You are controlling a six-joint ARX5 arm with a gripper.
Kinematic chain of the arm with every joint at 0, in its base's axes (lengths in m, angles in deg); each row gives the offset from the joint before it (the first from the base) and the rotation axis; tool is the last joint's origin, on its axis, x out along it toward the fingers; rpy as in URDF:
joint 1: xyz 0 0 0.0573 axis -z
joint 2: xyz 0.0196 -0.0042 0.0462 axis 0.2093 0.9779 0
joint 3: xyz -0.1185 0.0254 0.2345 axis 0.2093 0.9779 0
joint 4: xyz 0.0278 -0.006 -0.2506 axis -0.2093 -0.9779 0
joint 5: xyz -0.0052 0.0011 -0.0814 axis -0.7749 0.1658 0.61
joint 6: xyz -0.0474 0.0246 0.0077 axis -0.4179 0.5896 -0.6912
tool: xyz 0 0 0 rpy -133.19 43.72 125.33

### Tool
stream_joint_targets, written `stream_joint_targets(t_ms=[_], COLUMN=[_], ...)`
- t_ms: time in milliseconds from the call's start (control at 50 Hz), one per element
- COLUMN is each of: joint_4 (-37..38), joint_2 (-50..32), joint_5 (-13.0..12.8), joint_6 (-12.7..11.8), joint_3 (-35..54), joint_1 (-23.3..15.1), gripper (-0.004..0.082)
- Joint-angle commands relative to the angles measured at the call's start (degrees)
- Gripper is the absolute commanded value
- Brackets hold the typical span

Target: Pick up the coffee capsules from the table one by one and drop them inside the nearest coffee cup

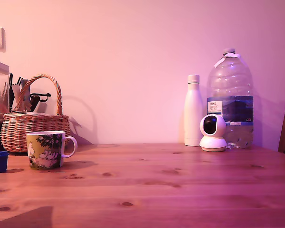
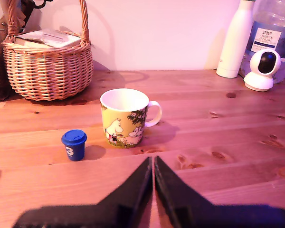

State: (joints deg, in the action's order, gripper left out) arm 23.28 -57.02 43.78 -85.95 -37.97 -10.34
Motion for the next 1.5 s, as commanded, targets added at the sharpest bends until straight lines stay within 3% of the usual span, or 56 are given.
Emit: stream_joint_targets(t_ms=[0, 60, 180, 240, 300, 380, 600, 800, 1240, 1320, 1480], joint_4=[1.11, 1.05, 1.07, 0.98, 0.87, 0.9, 0.83, 0.9, 3.04, 2.97, 2.58], joint_2=[-0.42, -0.42, -0.42, -0.42, -0.42, -0.42, -0.42, -0.37, 1.2, 2.69, 6.78], joint_5=[-1.14, -2.67, -5.44, -5.9, -6.03, -6.64, -11.26, -11.32, -10.67, -10.4, -10.03], joint_6=[-0.55, -0.9, -1.79, -2.05, -2.32, -2.32, -2.25, -0.74, -0.9, -3.52, -4.52], joint_3=[1.27, 1.27, 1.27, 1.27, 1.27, 1.27, 1.29, 1.46, 3.74, 3.74, 2.75], joint_1=[-0.2, -0.2, -0.22, -0.22, -0.22, -0.22, -0.22, -0.22, -0.57, -0.66, -0.66], gripper=[0.0035, 0.0144, 0.0477, 0.0581, 0.0628, 0.0629, 0.0629, 0.0629, 0.063, 0.063, 0.0644])
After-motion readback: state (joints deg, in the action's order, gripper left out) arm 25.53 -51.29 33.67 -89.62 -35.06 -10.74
